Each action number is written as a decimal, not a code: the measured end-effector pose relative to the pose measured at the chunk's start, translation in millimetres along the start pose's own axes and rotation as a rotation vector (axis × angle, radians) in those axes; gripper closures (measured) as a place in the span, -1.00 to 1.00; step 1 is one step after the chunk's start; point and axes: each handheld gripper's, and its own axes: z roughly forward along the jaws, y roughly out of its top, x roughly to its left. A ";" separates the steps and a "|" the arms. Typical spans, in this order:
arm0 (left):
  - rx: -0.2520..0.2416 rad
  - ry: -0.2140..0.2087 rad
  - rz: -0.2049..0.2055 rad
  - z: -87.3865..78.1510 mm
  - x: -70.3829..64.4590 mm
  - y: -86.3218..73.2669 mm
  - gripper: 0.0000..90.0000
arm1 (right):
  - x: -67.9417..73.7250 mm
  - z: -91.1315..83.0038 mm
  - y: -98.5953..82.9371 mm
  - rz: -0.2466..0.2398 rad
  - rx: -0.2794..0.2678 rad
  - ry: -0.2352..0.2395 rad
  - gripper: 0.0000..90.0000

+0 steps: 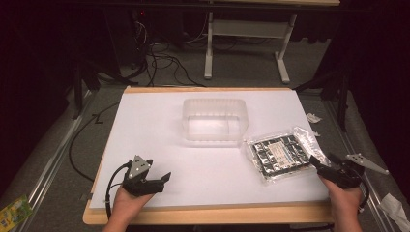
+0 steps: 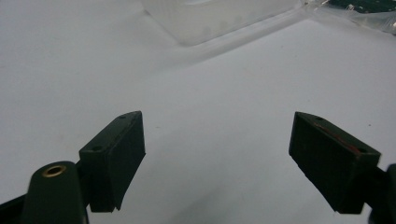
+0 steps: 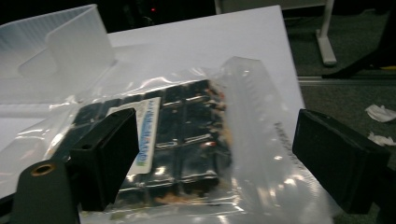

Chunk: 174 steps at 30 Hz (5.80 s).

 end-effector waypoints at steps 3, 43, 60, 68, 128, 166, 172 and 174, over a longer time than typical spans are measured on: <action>0.007 0.001 0.007 1.0 -0.6 -0.2 -0.57 | -13.5 1.4 0.1 0.043 0.019 -0.028 -0.64; 0.007 -0.011 0.037 3.4 -4.6 -0.4 -0.54 | -15.4 9.4 1.2 0.073 0.079 0.006 1.00; -0.044 -0.042 0.021 -2.4 -4.5 3.7 -0.54 | 24.9 -37.4 24.1 -0.072 -0.073 0.036 1.00; -0.052 -0.060 0.048 -1.9 -17.2 5.6 -0.53 | 44.2 -53.1 36.3 -0.118 -0.147 0.101 1.00; -0.134 -0.133 0.238 98.4 -88.9 136.7 0.30 | 184.0 -77.1 56.7 -0.387 -0.254 0.537 1.00; -0.127 -0.268 0.160 133.3 -93.6 144.3 1.00 | 167.6 -54.5 43.8 -0.358 -0.204 0.428 -0.48; -0.128 -0.263 0.161 132.7 -94.2 144.0 1.00 | 158.2 -18.1 24.9 -0.335 -0.102 0.396 -0.33; -0.126 -0.261 0.163 132.7 -93.7 143.7 1.00 | 156.1 -5.1 21.0 -0.336 -0.072 0.385 -0.09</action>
